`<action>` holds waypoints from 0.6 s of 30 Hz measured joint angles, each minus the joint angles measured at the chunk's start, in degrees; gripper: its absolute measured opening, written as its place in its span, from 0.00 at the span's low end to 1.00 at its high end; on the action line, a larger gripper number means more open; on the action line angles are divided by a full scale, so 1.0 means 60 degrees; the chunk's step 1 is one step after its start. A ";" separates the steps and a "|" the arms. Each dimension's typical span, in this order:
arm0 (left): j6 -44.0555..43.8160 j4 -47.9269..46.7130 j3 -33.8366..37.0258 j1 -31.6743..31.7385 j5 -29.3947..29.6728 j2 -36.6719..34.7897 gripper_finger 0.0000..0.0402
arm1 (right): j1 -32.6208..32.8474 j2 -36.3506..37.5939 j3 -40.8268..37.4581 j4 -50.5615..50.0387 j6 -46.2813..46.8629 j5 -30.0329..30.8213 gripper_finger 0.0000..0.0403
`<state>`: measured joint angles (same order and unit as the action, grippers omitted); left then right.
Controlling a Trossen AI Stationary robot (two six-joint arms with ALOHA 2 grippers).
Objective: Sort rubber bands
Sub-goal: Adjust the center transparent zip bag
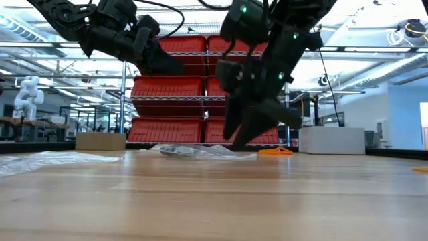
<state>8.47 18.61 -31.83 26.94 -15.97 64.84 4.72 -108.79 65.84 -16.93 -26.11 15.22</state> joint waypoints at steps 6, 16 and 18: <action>0.0004 -0.0013 0.0000 0.0000 0.0000 0.0000 0.47 | -0.0030 -0.0535 0.0018 0.0370 -0.0549 0.0063 0.36; 0.0171 -0.0024 0.0000 -0.0002 0.0000 0.0000 0.47 | -0.0282 -0.0901 0.0034 0.1288 -0.1089 -0.0419 0.02; 0.0175 -0.0019 0.0000 -0.0002 0.0000 0.0000 0.47 | -0.0296 -0.0870 0.0155 0.1200 -0.0873 -0.0590 0.01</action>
<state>9.52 18.50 -31.83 26.93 -15.97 64.84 2.94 -114.01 66.77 -9.73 -31.35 11.67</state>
